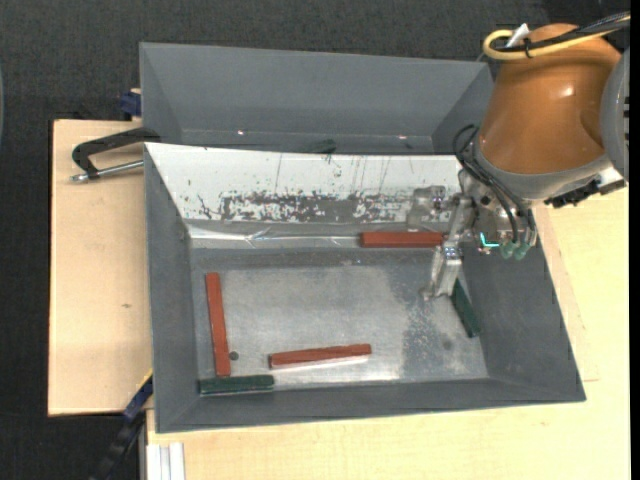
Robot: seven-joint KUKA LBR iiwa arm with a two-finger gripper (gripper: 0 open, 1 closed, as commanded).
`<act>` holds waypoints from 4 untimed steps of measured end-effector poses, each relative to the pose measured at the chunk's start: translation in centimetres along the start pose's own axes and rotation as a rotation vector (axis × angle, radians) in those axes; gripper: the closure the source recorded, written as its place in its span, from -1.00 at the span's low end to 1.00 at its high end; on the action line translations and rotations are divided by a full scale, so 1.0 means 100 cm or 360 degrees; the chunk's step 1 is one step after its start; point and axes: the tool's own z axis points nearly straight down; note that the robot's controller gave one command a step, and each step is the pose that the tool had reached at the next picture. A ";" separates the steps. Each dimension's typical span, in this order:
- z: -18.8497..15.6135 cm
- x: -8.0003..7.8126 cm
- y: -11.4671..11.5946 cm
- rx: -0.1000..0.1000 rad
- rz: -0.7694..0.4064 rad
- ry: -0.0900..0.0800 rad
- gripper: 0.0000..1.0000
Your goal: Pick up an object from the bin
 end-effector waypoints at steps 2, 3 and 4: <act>0.049 -0.013 0.016 0.0001 -0.0030 -0.0024 -1.00; 0.103 -0.005 0.021 -0.0001 0.0226 -0.0015 -1.00; 0.131 0.007 0.039 -0.0001 0.0358 -0.0010 -1.00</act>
Offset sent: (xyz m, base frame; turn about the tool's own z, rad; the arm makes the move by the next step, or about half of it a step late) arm 0.0273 0.0471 -0.1567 -0.0548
